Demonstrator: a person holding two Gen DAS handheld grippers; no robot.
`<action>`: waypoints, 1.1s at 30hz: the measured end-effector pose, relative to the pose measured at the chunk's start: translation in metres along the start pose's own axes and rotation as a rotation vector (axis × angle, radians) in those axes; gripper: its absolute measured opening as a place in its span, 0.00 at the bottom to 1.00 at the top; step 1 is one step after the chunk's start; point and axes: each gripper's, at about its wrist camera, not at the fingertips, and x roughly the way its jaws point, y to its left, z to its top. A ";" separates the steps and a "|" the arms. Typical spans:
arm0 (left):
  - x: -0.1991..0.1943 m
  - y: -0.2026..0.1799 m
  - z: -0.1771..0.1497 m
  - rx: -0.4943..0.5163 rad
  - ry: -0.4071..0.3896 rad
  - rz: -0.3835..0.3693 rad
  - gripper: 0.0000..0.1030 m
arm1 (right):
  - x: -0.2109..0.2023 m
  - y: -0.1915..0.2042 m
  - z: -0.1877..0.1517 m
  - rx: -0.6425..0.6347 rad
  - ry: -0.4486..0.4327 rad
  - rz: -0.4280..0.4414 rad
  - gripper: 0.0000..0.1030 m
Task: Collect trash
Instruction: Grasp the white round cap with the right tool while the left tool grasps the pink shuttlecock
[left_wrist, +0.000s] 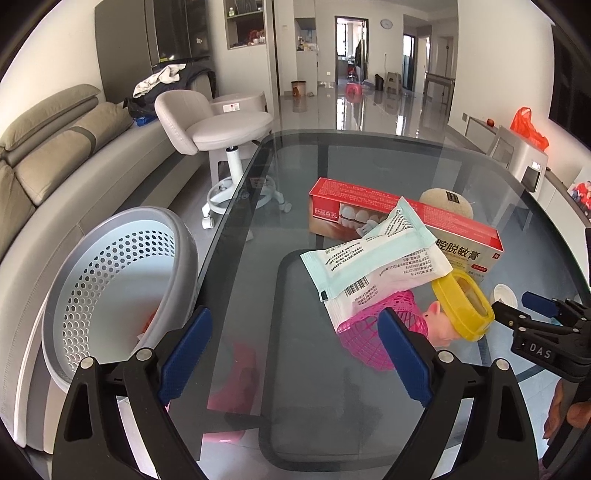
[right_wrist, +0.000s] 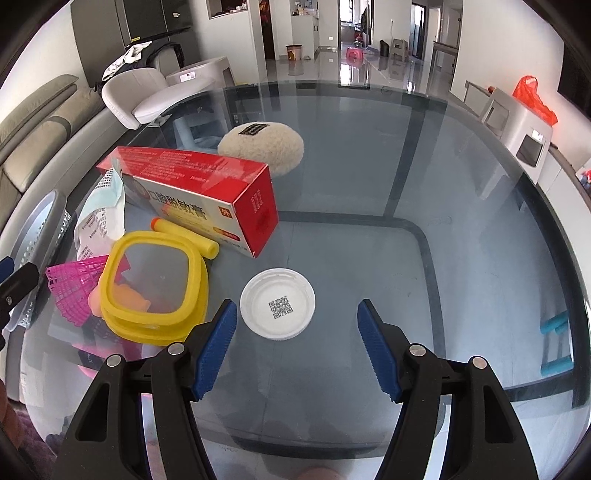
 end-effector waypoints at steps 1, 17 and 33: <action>0.000 0.001 0.000 0.001 0.000 -0.001 0.86 | 0.001 0.001 0.000 -0.006 -0.002 -0.002 0.63; -0.001 0.008 -0.003 -0.005 0.012 -0.013 0.86 | -0.006 0.007 0.002 -0.022 -0.032 -0.001 0.38; -0.010 -0.016 -0.009 0.037 -0.003 -0.097 0.86 | -0.016 0.004 0.003 -0.001 -0.052 0.025 0.38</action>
